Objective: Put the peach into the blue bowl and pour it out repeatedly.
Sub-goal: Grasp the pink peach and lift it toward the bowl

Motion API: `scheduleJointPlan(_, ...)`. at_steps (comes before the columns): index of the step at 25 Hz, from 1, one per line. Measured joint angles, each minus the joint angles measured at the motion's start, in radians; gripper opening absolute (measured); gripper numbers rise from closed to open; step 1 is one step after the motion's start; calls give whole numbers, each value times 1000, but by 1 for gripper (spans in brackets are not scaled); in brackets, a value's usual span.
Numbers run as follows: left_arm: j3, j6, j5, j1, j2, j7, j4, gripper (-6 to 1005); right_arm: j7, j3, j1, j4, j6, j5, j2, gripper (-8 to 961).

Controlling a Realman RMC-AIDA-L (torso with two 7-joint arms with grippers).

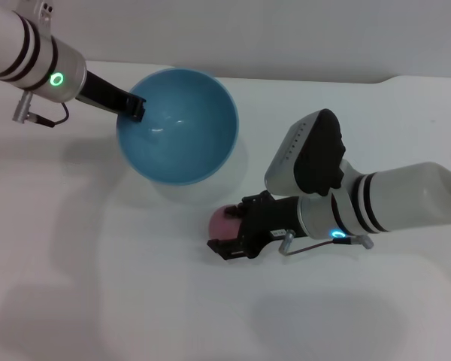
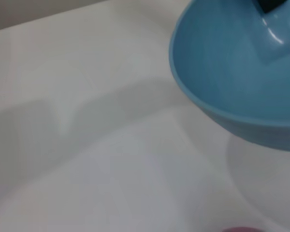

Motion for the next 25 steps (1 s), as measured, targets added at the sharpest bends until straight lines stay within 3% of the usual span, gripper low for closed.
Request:
scheduleJointPlan(13, 41, -11, -55, 7, -4, 7, -6, 0, -3, -12, -16, -8, 21, -2, 0, 609)
scheduleJointPlan(16, 40, -12, -70, 11, -4, 4, -7, 0, -3, -12, -17, -7, 21, -2, 0, 360)
scheduleJointPlan(23, 33, -16, -120, 23, -4, 0, -9, 0, 0, 12, -41, -8, 16, 0, -10, 259)
scheduleJointPlan(25, 33, -20, -121, 24, -4, -1, -9, -1, -4, 80, -62, -7, -26, -3, -16, 230)
